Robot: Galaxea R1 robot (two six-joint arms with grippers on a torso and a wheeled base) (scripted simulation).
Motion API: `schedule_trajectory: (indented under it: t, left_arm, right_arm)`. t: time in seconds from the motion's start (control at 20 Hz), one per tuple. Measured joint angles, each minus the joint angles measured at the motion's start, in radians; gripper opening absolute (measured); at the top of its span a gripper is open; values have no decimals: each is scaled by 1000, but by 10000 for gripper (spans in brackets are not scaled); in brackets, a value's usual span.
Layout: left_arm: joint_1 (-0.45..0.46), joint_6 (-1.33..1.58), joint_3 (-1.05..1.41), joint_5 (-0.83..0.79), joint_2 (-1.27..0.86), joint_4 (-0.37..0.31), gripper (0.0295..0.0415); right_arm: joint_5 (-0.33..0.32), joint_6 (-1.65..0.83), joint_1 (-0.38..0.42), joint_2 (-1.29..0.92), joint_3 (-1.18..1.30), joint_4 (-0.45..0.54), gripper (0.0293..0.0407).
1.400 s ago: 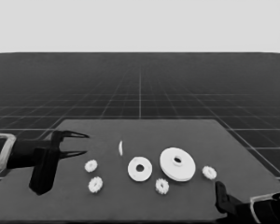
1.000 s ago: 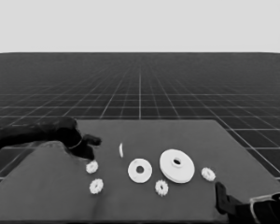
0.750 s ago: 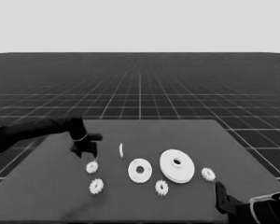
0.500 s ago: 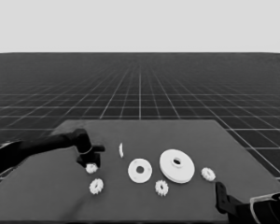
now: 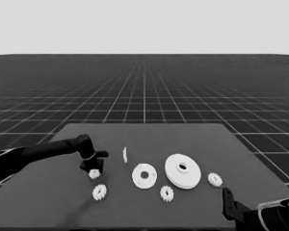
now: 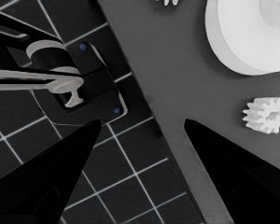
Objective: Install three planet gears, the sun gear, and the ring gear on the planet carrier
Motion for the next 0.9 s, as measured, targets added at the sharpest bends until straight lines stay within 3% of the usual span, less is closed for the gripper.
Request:
schedule_trajectory:
  t: [0.3, 0.45, 0.8, 0.9]
  left_arm:
    - [0, 0, 0, 0, 0, 0, 313]
    - [-152, -47, 128, 105, -56, -116, 313]
    - [-196, -50, 138, 127, -61, -152, 313]
    - [-205, -320, 14, 175, 294, -138, 313]
  right_arm:
    - [0, 0, 0, 0, 0, 0, 385]
    - [0, 0, 0, 0, 0, 0, 385]
    - [0, 0, 0, 0, 0, 0, 385]
    - [0, 0, 0, 0, 0, 0, 385]
